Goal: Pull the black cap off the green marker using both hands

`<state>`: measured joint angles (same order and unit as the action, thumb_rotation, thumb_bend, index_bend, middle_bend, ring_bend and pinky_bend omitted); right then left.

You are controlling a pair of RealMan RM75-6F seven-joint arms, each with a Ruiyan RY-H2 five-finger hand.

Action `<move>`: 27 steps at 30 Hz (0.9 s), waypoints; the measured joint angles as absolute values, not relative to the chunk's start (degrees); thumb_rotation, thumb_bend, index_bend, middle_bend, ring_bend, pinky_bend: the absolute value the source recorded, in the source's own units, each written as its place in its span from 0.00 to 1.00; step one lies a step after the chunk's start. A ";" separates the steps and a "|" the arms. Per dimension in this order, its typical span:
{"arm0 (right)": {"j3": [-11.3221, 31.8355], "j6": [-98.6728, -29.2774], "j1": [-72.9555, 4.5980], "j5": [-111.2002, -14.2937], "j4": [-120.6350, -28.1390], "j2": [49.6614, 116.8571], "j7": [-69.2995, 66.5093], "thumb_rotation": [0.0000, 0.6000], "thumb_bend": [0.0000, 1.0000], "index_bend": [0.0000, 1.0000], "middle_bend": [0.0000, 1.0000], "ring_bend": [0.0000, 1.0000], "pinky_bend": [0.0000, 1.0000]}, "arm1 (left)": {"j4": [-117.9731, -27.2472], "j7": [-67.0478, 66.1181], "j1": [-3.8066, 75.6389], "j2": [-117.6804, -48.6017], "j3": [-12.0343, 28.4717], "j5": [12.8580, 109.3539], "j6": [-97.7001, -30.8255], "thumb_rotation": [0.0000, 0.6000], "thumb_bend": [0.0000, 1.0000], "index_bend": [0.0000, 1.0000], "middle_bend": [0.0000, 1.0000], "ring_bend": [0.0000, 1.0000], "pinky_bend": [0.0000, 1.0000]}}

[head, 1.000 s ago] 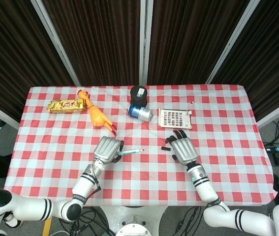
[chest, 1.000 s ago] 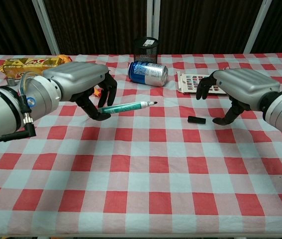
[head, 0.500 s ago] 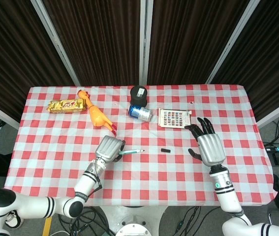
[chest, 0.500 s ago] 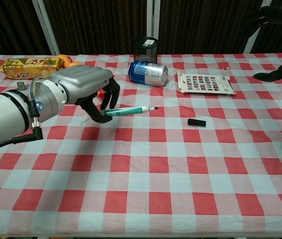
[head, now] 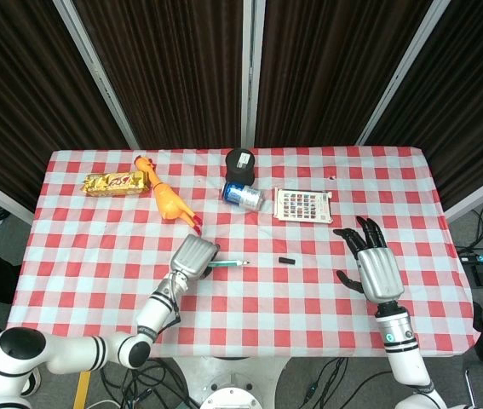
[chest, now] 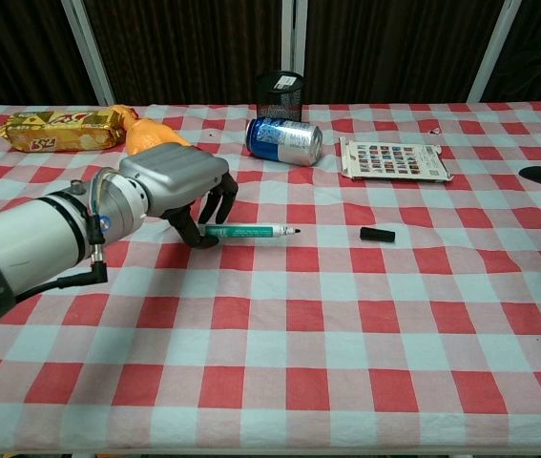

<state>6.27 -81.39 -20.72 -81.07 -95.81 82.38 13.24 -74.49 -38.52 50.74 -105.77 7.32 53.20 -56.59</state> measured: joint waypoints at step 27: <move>4.87 -87.51 -15.23 -86.72 -95.78 80.25 12.57 1.00 0.04 0.21 0.17 0.00 0.00 | -84.79 -29.42 35.25 -94.08 9.13 63.80 -85.27 1.00 0.25 0.29 0.23 0.19 0.20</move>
<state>4.87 -87.51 -15.23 -86.72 -95.78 80.25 12.57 -84.79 -29.42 35.25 -94.08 9.13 63.80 -85.27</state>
